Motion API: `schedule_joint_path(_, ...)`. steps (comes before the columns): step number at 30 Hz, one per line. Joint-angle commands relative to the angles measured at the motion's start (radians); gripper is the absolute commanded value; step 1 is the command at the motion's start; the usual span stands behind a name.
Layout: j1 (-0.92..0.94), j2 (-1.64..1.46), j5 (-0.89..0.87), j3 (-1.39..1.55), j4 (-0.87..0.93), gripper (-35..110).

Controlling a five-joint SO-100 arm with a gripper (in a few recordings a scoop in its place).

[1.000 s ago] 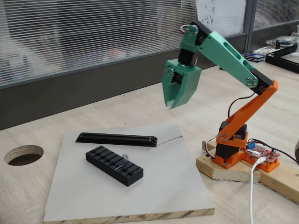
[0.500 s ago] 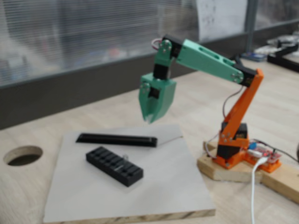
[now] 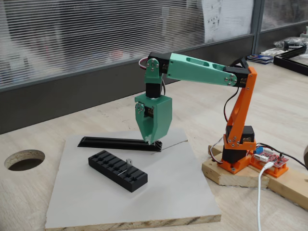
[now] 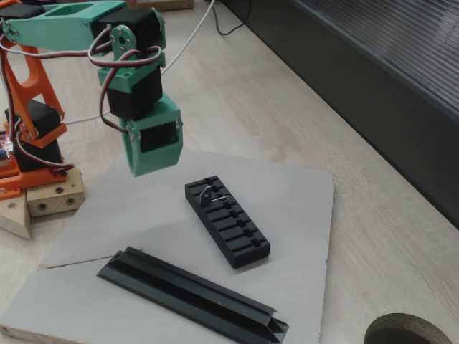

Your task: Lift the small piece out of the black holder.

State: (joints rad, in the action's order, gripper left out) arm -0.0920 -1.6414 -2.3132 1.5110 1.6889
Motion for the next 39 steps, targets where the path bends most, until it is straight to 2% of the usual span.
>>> schedule_joint_path(1,-0.026,-0.018,-0.028,-0.021,-0.006,6)
schedule_joint_path(5,-0.026,-0.023,-0.028,-0.023,-0.023,7)
schedule_joint_path(11,-0.028,-0.026,-0.028,-0.005,-0.199,9)
schedule_joint_path(18,-0.109,-0.023,-0.028,0.101,-0.222,35)
schedule_joint_path(22,-0.12,-0.008,-0.028,0.1,-0.225,44)
schedule_joint_path(34,-0.112,0.021,-0.029,0.101,-0.225,45)
schedule_joint_path(39,-0.117,0.104,-0.121,0.081,-0.259,45)
